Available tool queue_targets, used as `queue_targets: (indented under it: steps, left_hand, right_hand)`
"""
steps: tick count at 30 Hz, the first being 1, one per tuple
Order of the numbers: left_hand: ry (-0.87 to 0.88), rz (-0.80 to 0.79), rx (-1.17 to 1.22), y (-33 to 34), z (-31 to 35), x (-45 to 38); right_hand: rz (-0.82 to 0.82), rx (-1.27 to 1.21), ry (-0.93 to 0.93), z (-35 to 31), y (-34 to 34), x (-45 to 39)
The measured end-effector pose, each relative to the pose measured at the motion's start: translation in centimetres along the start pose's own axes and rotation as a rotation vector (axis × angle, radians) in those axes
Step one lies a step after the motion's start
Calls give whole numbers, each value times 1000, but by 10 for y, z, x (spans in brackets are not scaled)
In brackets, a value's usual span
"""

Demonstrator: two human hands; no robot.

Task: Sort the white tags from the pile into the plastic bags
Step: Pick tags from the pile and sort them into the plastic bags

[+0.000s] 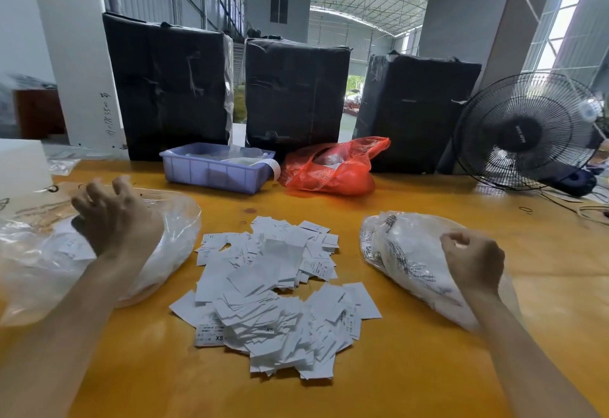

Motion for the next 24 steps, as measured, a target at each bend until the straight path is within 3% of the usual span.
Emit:
queue_targets:
  steps: [3,5,7,9,10,12,16,24]
  left_hand:
    - [188,43,161,-4,29,13]
    - [319,-55,410,-4,54,28]
    - [350,-381,689,4,78,51]
    - [253,-819,924,18,97,80]
    - [182,-997,981,24,103,94]
    - [120,-1184,994,34,106,112]
    - [111,-1218,1008,45,103,122]
    - [-33,-1088,1092,51,98,120]
  right_hand:
    - [3,-315,-14,-37,1,7]
    - [-195,-664,104,-68,17,24]
    - [-526,-916,256,-98,42,56]
    - [-772,-1013,377,-115,61,88]
    - [-819,-1022,409,-120,66,100]
    - [-826,-1001,425,-121,71,112]
    - [-822,-955,402,-119,73,116]
    - [-931,-904,426,-117,76,120]
Point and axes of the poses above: each hand's wrist, its own x-axis away from the middle knuckle, its own y-axis out of the palm, z = x × y, the point moved 5 cm from there along -x, towards the middle knuckle, and after that the axes turned 6 degrees about -x, right-handed, at the moved point
